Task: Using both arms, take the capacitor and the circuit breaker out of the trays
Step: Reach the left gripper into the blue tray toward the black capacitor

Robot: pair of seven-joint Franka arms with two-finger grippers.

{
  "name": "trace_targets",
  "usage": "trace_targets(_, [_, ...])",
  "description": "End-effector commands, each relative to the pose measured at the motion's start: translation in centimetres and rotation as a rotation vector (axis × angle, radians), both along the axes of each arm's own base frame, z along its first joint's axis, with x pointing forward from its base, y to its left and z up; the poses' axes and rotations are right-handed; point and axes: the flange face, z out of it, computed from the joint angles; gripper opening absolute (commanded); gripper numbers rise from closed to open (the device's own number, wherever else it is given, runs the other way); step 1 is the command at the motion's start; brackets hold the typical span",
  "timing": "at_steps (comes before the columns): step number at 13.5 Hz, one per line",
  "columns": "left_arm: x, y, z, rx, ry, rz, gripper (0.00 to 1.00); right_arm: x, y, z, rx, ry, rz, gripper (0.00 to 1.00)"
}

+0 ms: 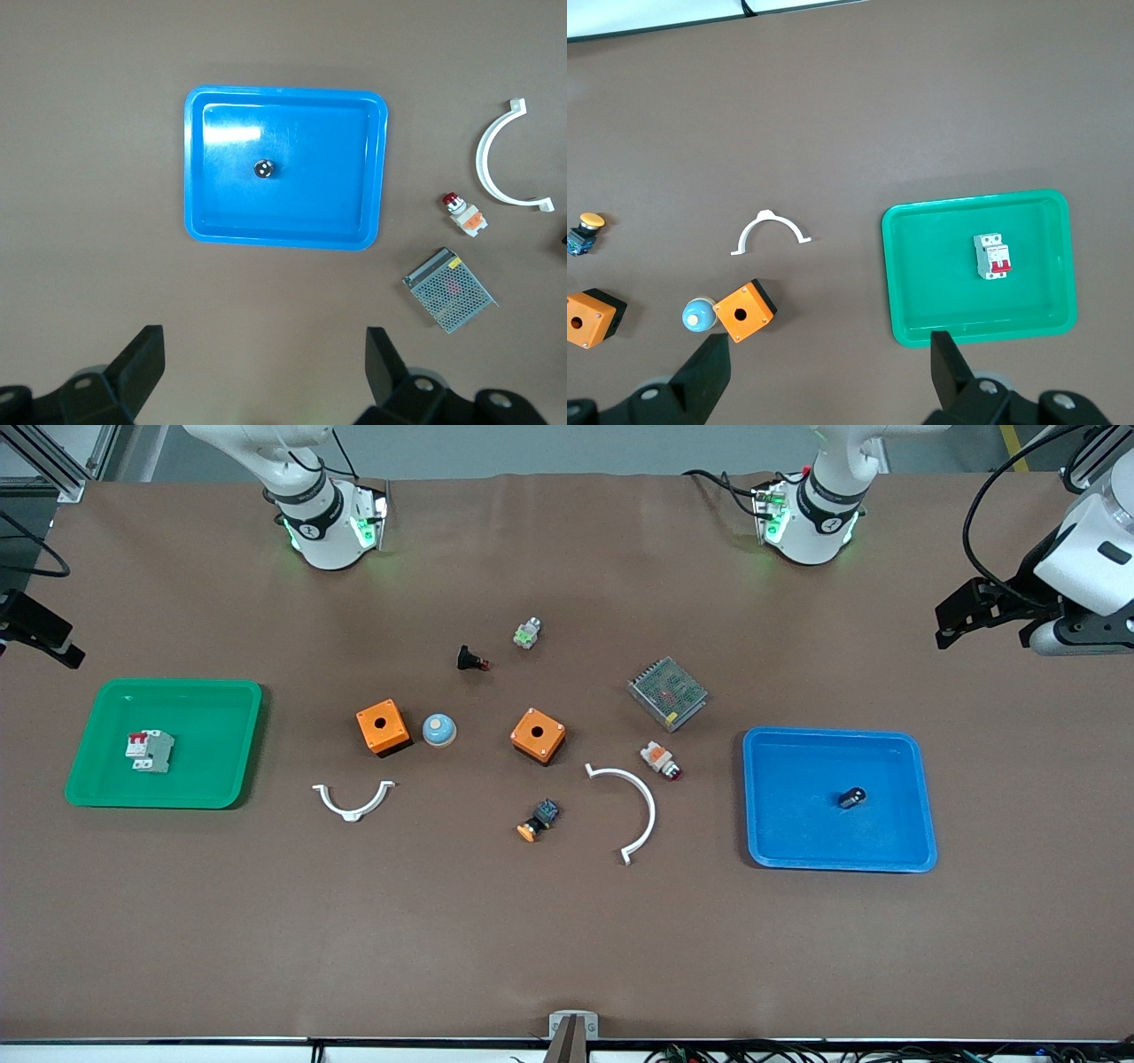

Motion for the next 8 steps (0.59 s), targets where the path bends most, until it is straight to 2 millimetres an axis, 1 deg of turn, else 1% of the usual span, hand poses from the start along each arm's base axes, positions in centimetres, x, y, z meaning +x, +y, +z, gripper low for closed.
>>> trace_targets(1, [0.0,-0.1,0.0,0.017,0.009,-0.005,1.0,0.2,-0.1,0.4,-0.002,0.002,-0.002,1.0])
trace_targets(2, [0.0,-0.2,0.1,0.019,0.007,-0.005,1.0,0.2,-0.1,0.4,-0.002,0.002,-0.002,1.0])
trace_targets(3, [0.6,0.0,0.0,0.017,0.008,0.001,1.0,0.2,-0.1,0.4,-0.002,0.002,-0.002,1.0])
trace_targets(4, [2.0,0.1,-1.1,0.017,0.023,0.001,1.0,0.2,-0.1,0.4,-0.002,0.002,-0.002,1.0])
trace_targets(5, [2.9,-0.1,-2.4,0.015,0.046,-0.002,1.0,0.2,-0.1,0.4,-0.002,0.002,-0.002,1.0])
trace_targets(6, [3.7,0.0,-4.4,0.017,0.078,-0.001,1.0,0.2,-0.1,0.4,-0.002,0.002,-0.002,1.0])
trace_targets(8, [5.4,0.1,-8.8,0.018,0.13,0.005,1.0,0.2,-0.1,0.4,-0.002,0.003,-0.002,1.0])
